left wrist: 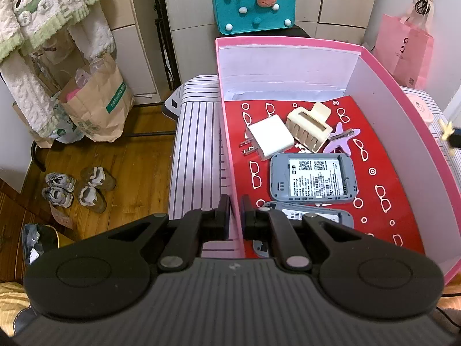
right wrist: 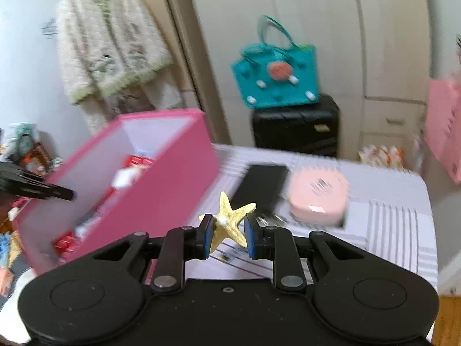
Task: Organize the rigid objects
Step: 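Carry the yellow starfish into the pink box and release it, then grasp the pink round compact with the right gripper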
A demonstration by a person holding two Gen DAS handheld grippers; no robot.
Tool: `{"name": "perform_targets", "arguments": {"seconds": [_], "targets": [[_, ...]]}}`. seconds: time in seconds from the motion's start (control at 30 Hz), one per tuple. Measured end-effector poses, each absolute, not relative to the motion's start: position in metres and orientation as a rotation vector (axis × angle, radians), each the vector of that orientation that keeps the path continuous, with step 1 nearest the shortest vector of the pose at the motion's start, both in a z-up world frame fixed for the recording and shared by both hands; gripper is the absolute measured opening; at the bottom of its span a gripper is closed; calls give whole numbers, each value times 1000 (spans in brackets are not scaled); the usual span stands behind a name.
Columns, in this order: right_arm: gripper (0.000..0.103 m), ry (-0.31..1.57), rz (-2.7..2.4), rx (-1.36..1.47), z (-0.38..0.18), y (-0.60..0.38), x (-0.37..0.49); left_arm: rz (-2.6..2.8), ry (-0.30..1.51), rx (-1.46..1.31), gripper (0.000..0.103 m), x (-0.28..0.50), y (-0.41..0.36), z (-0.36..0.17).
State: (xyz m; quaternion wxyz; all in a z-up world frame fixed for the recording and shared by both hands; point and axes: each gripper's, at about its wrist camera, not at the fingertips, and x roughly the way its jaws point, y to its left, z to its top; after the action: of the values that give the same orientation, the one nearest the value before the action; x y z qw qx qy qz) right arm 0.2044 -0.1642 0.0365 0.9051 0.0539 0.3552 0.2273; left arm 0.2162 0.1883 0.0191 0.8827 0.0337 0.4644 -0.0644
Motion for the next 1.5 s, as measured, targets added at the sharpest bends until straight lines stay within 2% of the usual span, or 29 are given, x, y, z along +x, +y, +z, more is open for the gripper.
{"name": "perform_targets", "arguments": {"seconds": [0.2, 0.33, 0.6, 0.87, 0.97, 1.23, 1.5], "targets": [[27, 692, 627, 63, 77, -130, 201, -139, 967, 77, 7, 216, 187, 19], [27, 731, 736, -11, 87, -96, 209, -150, 972, 95, 7, 217, 186, 19], [27, 845, 835, -298, 71, -25, 218, -158, 971, 109, 7, 216, 185, 18], [27, 916, 853, -446, 48, 5, 223, -164, 969, 106, 7, 216, 185, 19], [43, 877, 843, -389, 55, -7, 224, -166, 969, 102, 7, 217, 186, 19], [46, 730, 704, -180, 88, -86, 223, -164, 969, 95, 7, 217, 187, 19], [47, 711, 490, -97, 66, -169, 231, -146, 969, 81, 7, 216, 187, 22]]}}
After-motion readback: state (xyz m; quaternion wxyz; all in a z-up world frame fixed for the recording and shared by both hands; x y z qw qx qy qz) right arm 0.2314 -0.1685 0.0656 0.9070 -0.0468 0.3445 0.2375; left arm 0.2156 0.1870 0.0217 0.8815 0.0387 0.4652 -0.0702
